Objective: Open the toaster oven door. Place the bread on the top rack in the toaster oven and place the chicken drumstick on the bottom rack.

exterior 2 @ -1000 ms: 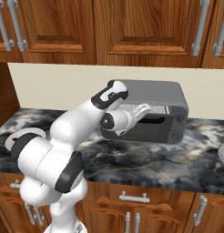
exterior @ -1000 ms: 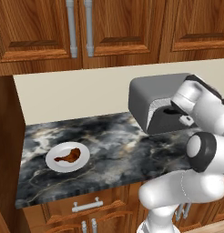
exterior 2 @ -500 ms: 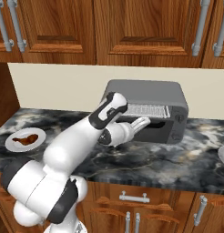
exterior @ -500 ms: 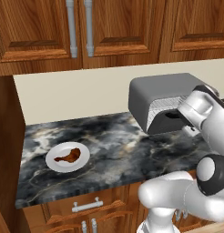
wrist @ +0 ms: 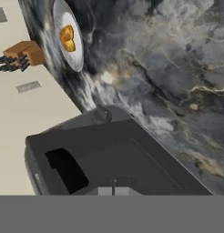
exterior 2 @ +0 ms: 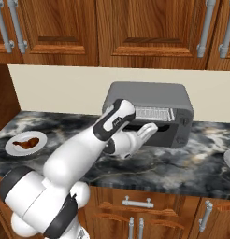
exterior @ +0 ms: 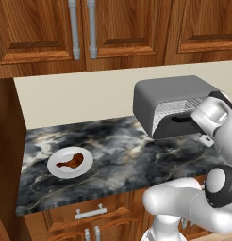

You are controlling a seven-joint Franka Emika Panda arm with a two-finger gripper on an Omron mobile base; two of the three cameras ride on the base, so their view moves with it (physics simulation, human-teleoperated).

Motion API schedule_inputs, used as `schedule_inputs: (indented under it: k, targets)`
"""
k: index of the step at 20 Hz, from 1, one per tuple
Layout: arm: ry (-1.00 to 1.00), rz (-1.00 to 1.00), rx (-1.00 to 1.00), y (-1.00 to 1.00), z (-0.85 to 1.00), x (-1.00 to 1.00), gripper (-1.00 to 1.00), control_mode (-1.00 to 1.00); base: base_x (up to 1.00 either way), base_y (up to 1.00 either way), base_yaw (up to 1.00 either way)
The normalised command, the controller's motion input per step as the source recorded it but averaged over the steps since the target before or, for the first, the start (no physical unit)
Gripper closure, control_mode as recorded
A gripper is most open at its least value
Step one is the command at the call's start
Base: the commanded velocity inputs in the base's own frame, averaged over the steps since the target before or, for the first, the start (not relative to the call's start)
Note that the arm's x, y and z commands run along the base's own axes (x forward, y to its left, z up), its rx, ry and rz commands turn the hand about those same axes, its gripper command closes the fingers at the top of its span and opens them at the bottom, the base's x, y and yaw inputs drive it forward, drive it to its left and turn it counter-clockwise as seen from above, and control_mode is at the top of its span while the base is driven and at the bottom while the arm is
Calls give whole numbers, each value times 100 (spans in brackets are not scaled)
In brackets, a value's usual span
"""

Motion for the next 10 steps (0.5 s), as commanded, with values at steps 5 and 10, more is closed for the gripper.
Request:
schedule_inputs:
  k: [5,10]
  targets:
    - [12,0,-19,-30,5,-44,100,-100,0,0,0]
    - [6,6,-25,-25,13,-35,100,-100,0,0,0]
